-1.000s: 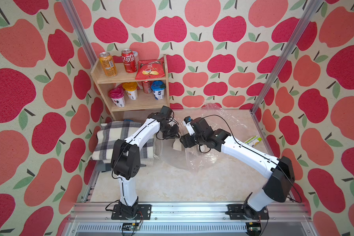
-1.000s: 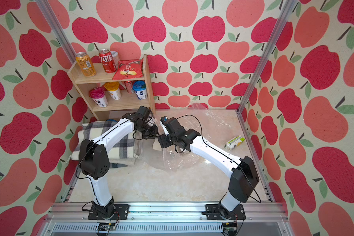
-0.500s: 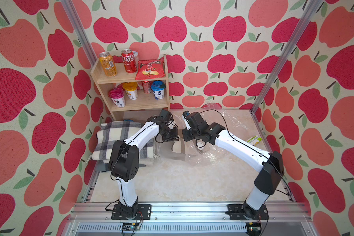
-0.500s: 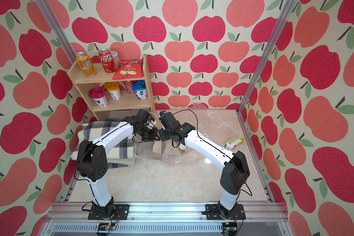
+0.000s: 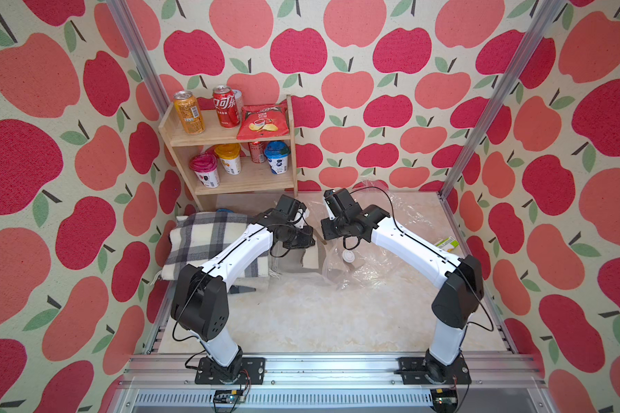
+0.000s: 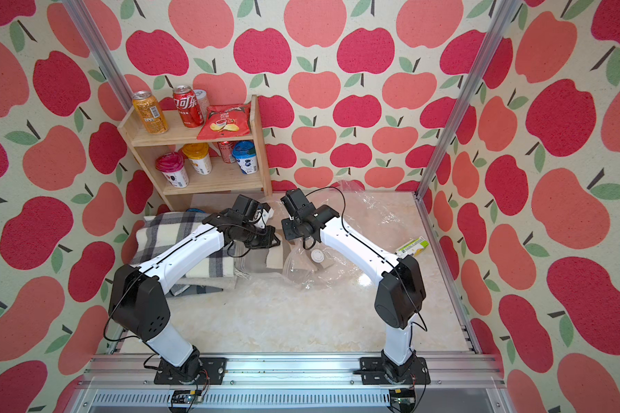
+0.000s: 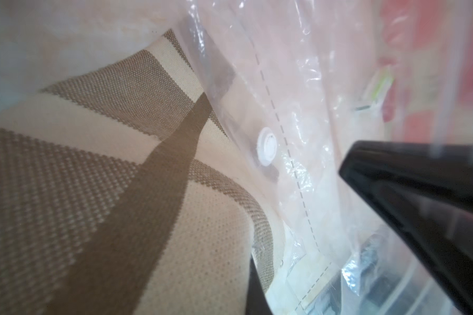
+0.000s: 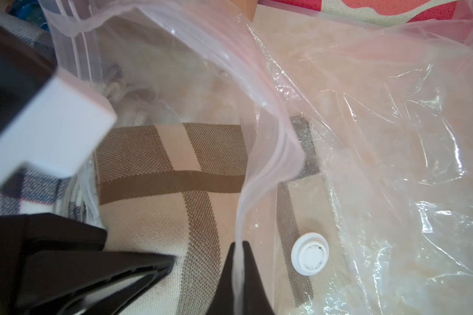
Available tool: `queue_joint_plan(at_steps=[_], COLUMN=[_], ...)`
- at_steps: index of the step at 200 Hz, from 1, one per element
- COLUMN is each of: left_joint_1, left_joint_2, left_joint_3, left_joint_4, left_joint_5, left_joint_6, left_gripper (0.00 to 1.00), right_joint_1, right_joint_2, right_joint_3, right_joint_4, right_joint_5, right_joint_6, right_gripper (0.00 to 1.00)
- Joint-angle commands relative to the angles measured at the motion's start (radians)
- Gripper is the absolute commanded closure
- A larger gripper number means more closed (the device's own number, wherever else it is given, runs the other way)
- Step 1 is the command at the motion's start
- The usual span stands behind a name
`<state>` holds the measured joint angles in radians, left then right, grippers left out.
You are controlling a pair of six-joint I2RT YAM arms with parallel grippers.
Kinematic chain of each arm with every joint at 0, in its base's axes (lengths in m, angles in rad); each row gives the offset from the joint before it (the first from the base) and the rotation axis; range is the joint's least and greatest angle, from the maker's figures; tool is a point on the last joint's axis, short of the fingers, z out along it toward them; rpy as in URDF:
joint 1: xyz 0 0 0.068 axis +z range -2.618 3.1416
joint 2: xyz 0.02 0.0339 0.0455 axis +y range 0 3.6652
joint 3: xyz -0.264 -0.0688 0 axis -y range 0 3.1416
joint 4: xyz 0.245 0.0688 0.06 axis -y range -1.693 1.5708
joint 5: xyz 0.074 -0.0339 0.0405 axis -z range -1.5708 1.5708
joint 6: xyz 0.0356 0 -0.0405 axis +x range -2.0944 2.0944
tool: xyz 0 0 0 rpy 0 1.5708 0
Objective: Take the scarf out of the vacuum bag
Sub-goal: Take out the scarf from the vacuum bag.
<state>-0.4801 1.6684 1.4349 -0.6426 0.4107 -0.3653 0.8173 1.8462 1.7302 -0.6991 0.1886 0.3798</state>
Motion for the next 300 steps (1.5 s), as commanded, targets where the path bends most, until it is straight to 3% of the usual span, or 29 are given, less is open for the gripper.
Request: queue_joint_plan(at_steps=[1,28,69,109,147,223,268,300], left_joint_1=[0.004,0.001,0.028,0.147,0.217,0.38,0.574,0.765], left_joint_2=[-0.021,-0.013,-0.035,-0.044,-0.103,-0.185,-0.243,-0.288], left_joint_3=[0.084,0.166,0.263,0.3,0.262,0.35,0.316,0.264], left_joint_4=[-0.042,-0.145,-0.291,-0.414,-0.385,-0.46,-0.437,-0.381], left_joint_5=[0.027,0.014,-0.103,-0.104,-0.12,-0.114,-0.123,-0.032], left_joint_6=[0.058,0.106,0.202,0.294,0.425,0.499,0.526,0.514], left_gripper=[1.0,1.0,1.0,1.0,1.0,1.0,1.0,1.0], right_joint_1=[-0.009,-0.015,-0.032,-0.037,-0.041,-0.044,-0.044,-0.047], right_joint_2=[0.002,0.018,0.043,0.057,0.07,0.106,0.11,0.107], right_joint_3=[-0.042,-0.047,-0.043,-0.046,-0.052,-0.058,-0.064,-0.079], right_joint_4=[-0.019,-0.014,-0.023,-0.018,-0.02,-0.019,-0.019,-0.024], right_joint_5=[-0.017,-0.035,-0.054,-0.074,-0.094,-0.131,-0.138,-0.135], right_joint_6=[0.033,0.041,0.063,0.067,0.067,0.081,0.081,0.079], right_gripper=[1.0,1.0,1.0,1.0,1.0,1.0,1.0,1.0])
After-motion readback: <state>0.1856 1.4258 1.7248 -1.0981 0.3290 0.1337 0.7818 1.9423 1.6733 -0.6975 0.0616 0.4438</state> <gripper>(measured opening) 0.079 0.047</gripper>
